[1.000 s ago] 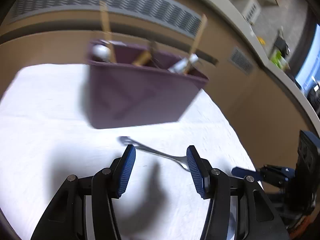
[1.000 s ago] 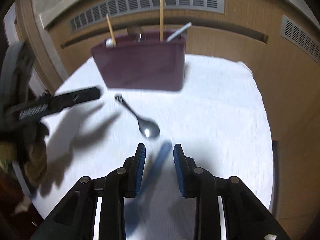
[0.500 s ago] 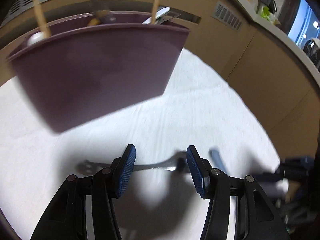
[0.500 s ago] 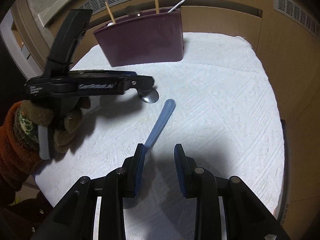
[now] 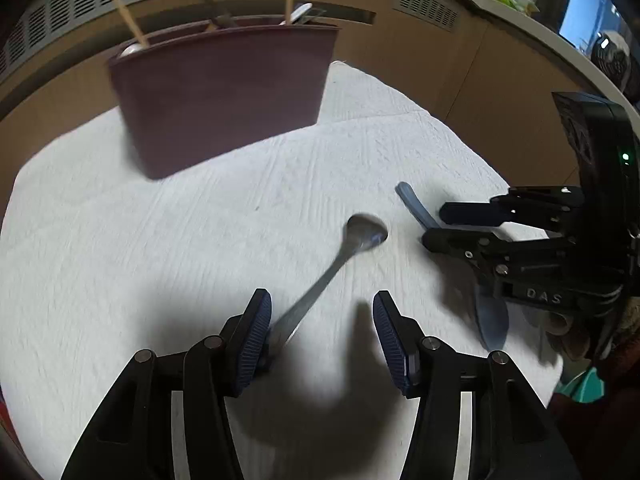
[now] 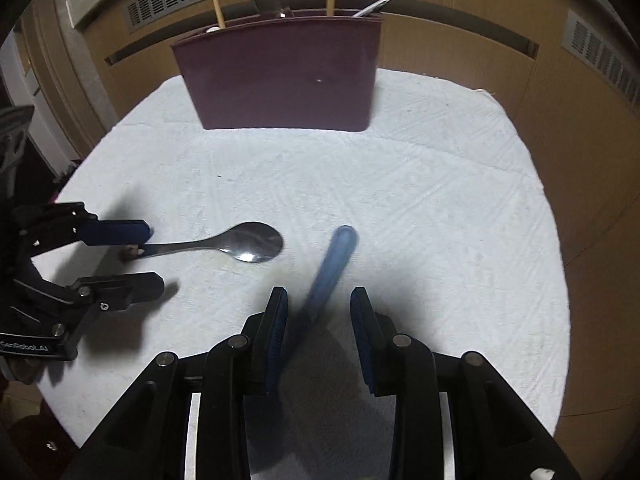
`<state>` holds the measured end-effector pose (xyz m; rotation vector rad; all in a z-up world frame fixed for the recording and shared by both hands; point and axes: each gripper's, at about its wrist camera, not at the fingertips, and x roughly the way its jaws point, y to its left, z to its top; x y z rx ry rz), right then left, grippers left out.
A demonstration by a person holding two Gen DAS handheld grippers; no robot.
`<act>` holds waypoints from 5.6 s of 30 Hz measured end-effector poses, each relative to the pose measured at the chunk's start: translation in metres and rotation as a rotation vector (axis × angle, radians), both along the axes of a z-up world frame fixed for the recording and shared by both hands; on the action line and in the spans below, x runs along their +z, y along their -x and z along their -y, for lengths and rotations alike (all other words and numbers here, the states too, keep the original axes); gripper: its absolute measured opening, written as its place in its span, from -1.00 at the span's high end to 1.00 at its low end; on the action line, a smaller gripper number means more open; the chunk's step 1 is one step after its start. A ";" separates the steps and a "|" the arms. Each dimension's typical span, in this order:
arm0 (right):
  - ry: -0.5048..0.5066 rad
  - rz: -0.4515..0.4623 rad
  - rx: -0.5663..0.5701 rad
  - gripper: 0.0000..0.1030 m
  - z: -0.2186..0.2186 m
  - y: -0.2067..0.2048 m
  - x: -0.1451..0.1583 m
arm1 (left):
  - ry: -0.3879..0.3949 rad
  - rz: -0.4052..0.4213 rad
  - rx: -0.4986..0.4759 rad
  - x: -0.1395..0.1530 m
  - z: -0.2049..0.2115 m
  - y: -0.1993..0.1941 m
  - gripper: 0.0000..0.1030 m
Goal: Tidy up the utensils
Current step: 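Move both open grippers down toward the metal spoon and blue spoon on the towel, then grasp the metal smiley spoon with the left gripper while the right gripper grasps the blue spoon, then adjust the grip on the metal spoon with the left gripper while the right gripper holds the blue spoon, then lift both spoons over the caddy and open both grippers to drop them in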
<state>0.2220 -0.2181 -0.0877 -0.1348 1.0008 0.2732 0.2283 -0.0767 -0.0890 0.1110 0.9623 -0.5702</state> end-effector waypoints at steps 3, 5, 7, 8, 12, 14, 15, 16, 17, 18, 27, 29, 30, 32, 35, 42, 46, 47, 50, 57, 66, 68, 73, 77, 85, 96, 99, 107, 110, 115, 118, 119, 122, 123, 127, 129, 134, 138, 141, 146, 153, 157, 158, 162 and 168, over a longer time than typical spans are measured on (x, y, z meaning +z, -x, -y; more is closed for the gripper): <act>-0.026 -0.004 -0.033 0.41 0.017 0.000 0.000 | -0.039 0.027 -0.017 -0.001 0.024 -0.015 -0.05; -0.023 -0.003 -0.047 0.41 0.024 0.001 0.000 | -0.063 0.037 -0.025 -0.002 0.037 -0.023 -0.04; -0.021 0.002 -0.045 0.41 0.031 0.004 0.000 | -0.087 0.051 -0.031 -0.002 0.048 -0.030 -0.04; -0.022 0.003 -0.044 0.41 0.032 0.005 0.000 | -0.099 0.057 -0.030 -0.003 0.052 -0.034 -0.04; -0.028 0.015 -0.041 0.40 0.032 0.008 0.000 | -0.137 0.075 0.010 -0.004 0.054 -0.043 -0.05; -0.041 0.018 -0.042 0.31 0.031 0.009 -0.001 | -0.133 0.071 0.052 -0.003 0.043 -0.046 -0.05; -0.056 0.020 -0.040 0.18 0.031 0.009 -0.001 | -0.133 0.068 0.076 -0.004 0.038 -0.047 -0.05; -0.070 0.022 -0.036 0.11 0.029 0.010 -0.002 | -0.125 0.063 0.110 -0.004 0.027 -0.047 -0.05; -0.077 0.024 -0.035 -0.03 0.027 0.010 -0.003 | -0.114 0.058 0.135 -0.003 0.018 -0.047 -0.05; -0.080 0.023 -0.035 -0.18 0.025 0.011 -0.003 | -0.110 0.055 0.153 -0.003 0.012 -0.046 -0.05; -0.050 -0.023 -0.003 -0.69 -0.003 0.002 -0.006 | -0.110 0.031 0.286 0.001 -0.043 -0.030 -0.05; -0.010 -0.004 -0.007 -0.58 -0.009 -0.001 -0.006 | -0.114 0.031 0.284 0.002 -0.041 -0.027 -0.04; 0.001 0.004 -0.005 -0.48 -0.013 -0.003 -0.006 | -0.115 0.030 0.284 0.003 -0.042 -0.027 -0.05; -0.007 0.017 0.024 -0.22 -0.021 -0.006 -0.004 | -0.109 0.026 0.287 0.002 -0.045 -0.030 -0.05; -0.011 0.019 0.066 0.33 -0.034 -0.010 0.000 | -0.103 0.025 0.287 -0.001 -0.040 -0.031 -0.04; -0.031 -0.005 0.130 0.73 -0.033 -0.007 0.006 | -0.083 0.014 0.271 0.000 -0.043 -0.027 -0.05; -0.076 0.013 0.138 0.68 -0.010 0.009 0.026 | 0.012 -0.039 0.259 0.002 -0.055 -0.019 -0.05; -0.075 0.021 0.132 0.61 -0.006 0.015 0.029 | 0.047 -0.059 0.248 0.003 -0.058 -0.015 -0.05; -0.068 0.009 0.122 0.50 -0.002 0.023 0.029 | 0.086 -0.086 0.213 0.004 -0.054 -0.002 -0.06; -0.106 -0.017 0.107 0.50 -0.024 0.006 0.015 | 0.032 -0.068 0.141 0.005 -0.033 0.021 -0.06; -0.073 -0.008 0.101 0.78 -0.037 -0.004 0.005 | -0.151 0.016 -0.026 0.004 -0.015 0.018 -0.10; -0.076 -0.002 0.099 0.78 -0.033 -0.001 0.007 | -0.146 0.008 -0.039 0.003 -0.014 0.009 -0.11; -0.090 0.032 0.080 0.78 -0.021 0.008 0.018 | -0.156 0.000 -0.031 0.007 -0.011 0.004 0.20; -0.144 0.075 0.052 0.78 -0.009 0.014 0.034 | -0.090 0.043 0.070 0.014 -0.018 0.018 0.41; -0.219 0.136 0.019 0.78 -0.001 0.023 0.057 | 0.216 0.139 0.268 0.063 -0.048 0.045 0.41; -0.213 0.213 0.044 0.78 -0.011 0.034 0.082 | 0.259 0.201 0.304 0.085 -0.052 0.052 0.83; -0.203 0.215 0.040 0.78 -0.011 0.033 0.081 | 0.254 0.188 0.307 0.081 -0.055 0.045 0.80; -0.198 0.197 -0.013 0.77 0.012 0.027 0.073 | 0.115 0.042 0.073 0.034 -0.007 0.007 0.25; -0.186 0.194 -0.018 0.77 0.018 0.028 0.072 | -0.014 0.058 -0.036 0.021 0.024 0.000 0.25; -0.187 0.181 -0.030 0.77 0.025 0.028 0.068 | -0.135 0.055 -0.085 0.008 0.051 -0.020 0.25; -0.190 0.188 -0.027 0.77 0.026 0.028 0.070 | -0.126 0.022 -0.049 0.003 0.051 -0.032 0.25; -0.185 0.192 -0.024 0.77 0.026 0.028 0.070 | -0.127 0.023 -0.046 0.003 0.051 -0.032 0.25; -0.144 0.193 -0.027 0.77 0.027 0.026 0.070 | -0.136 0.036 -0.043 0.002 0.052 -0.025 0.26; -0.136 0.179 -0.032 0.76 0.029 0.024 0.069 | -0.133 0.035 -0.037 0.002 0.051 -0.023 0.28; -0.148 0.083 -0.062 0.48 0.040 0.019 0.049 | -0.108 0.044 0.043 0.001 0.040 -0.013 0.42; -0.145 0.037 -0.090 0.48 0.043 0.016 0.034 | -0.081 0.040 0.095 0.001 0.030 -0.015 0.42; -0.146 -0.019 -0.161 0.48 0.043 -0.007 0.013 | -0.027 0.026 0.275 0.000 -0.002 -0.010 0.42; -0.100 -0.010 -0.187 0.47 0.031 -0.033 0.009 | -0.017 0.007 0.281 0.000 -0.006 -0.009 0.41; -0.028 -0.002 -0.143 0.78 0.013 -0.039 0.008 | -0.052 0.007 0.262 0.000 -0.002 -0.010 0.41; -0.091 0.040 -0.068 0.78 0.004 -0.021 0.017 | -0.076 0.006 0.241 -0.001 0.007 -0.018 0.40; -0.181 0.106 -0.050 0.78 0.009 0.000 0.043 | 0.014 0.005 0.275 0.001 0.000 -0.018 0.44; -0.233 0.148 -0.050 0.78 0.016 0.011 0.061 | 0.159 0.036 0.306 0.019 -0.018 0.002 0.44; -0.242 0.160 -0.049 0.78 0.017 0.013 0.065 | 0.185 0.051 0.308 0.025 -0.021 0.006 0.44; -0.271 0.219 -0.036 0.78 0.014 0.018 0.081 | 0.245 0.153 0.322 0.053 -0.027 0.018 0.44; -0.313 0.268 -0.024 0.79 0.008 0.007 0.095 | 0.318 0.247 0.378 0.085 -0.044 0.012 0.44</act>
